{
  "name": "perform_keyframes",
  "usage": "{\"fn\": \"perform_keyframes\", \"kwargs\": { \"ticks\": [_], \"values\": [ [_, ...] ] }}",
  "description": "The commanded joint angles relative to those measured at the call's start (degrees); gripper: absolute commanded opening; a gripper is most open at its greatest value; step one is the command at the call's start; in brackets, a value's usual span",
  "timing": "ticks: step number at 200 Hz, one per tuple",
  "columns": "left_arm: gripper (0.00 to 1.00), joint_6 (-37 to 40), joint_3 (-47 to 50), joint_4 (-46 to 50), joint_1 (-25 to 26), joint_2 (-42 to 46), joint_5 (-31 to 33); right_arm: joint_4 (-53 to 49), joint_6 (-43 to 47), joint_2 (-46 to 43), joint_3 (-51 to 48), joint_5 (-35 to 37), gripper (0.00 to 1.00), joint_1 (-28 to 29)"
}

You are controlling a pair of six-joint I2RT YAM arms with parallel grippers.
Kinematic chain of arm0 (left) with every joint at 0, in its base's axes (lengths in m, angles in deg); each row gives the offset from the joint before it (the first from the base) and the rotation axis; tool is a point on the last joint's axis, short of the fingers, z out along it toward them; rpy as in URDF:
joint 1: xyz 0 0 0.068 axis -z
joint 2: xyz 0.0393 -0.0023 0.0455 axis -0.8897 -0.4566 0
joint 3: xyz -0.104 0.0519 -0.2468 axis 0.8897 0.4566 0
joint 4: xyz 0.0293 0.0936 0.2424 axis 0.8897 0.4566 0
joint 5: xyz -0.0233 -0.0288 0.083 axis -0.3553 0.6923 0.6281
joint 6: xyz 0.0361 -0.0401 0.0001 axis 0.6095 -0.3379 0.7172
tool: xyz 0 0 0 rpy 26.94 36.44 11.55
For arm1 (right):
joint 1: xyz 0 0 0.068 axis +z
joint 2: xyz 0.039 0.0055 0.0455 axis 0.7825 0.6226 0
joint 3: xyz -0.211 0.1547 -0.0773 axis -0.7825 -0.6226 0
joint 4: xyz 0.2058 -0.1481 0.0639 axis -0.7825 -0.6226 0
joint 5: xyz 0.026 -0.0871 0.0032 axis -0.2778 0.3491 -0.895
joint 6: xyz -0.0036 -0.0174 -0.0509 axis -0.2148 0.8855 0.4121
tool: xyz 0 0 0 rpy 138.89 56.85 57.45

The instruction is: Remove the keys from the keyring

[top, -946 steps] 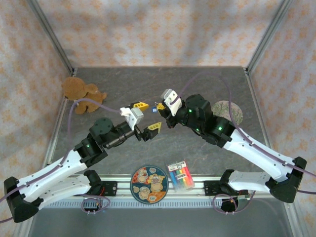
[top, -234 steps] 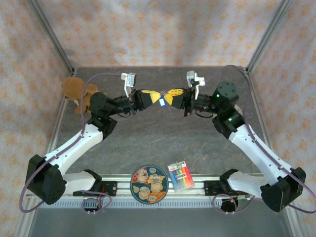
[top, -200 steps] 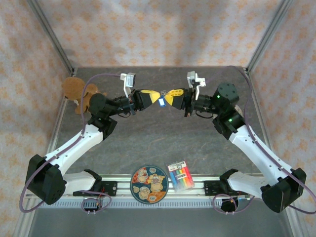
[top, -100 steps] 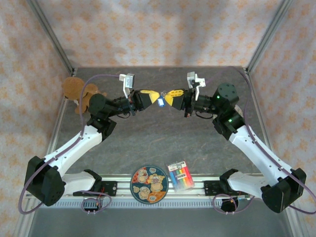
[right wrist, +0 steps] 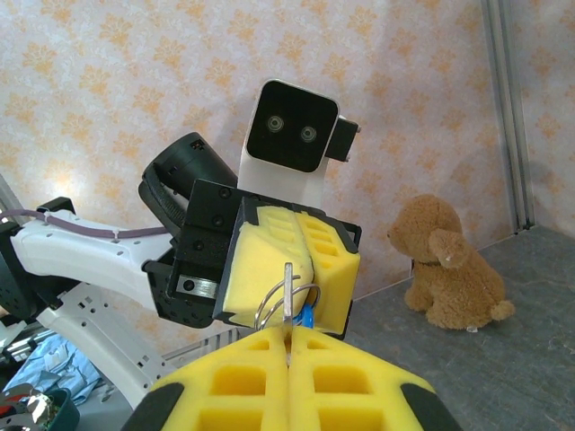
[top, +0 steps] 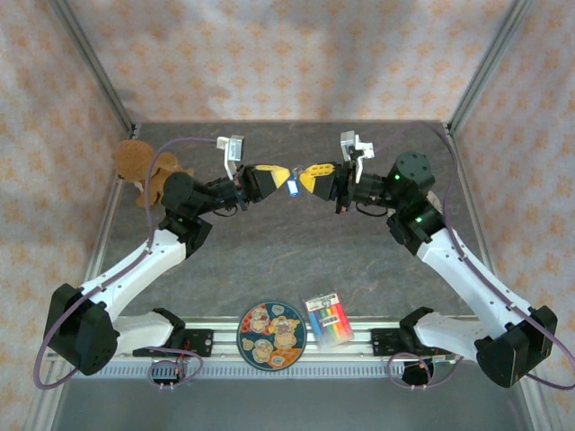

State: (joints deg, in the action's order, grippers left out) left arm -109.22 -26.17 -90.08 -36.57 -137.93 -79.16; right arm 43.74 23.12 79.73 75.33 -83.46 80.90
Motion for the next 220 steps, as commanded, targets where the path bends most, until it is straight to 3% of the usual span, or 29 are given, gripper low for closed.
{"fn": "perform_keyframes", "kwargs": {
  "ticks": [1, 143, 151, 179, 194, 220],
  "values": [
    [0.0, 0.5, 0.5, -2.7, 0.0, 1.3, 0.7, 4.2, -0.8, -1.7, 0.0, -0.6, 0.0, -0.3],
    [0.0, 3.2, 0.3, 0.9, 0.0, 2.3, 2.2, 5.0, -0.1, -2.3, -1.0, -1.2, 0.0, -0.2],
    [0.1, 3.9, 0.4, 2.2, 0.0, 2.8, 2.7, 5.0, 0.0, -2.3, -1.0, -1.3, 0.0, -0.2],
    [0.24, 4.4, 0.7, 2.5, -0.1, 3.3, 3.0, 5.0, 0.1, -2.2, -0.7, -1.7, 0.0, -0.2],
    [0.37, 4.1, 0.8, 2.3, -0.2, 3.4, 3.1, 5.0, 0.1, -2.1, -0.4, -2.0, 0.0, -0.2],
    [0.49, 3.1, 1.3, 0.7, -1.1, 3.7, 3.6, 5.0, -0.1, -2.2, -0.2, -2.8, 0.0, -0.2]
  ]
}}
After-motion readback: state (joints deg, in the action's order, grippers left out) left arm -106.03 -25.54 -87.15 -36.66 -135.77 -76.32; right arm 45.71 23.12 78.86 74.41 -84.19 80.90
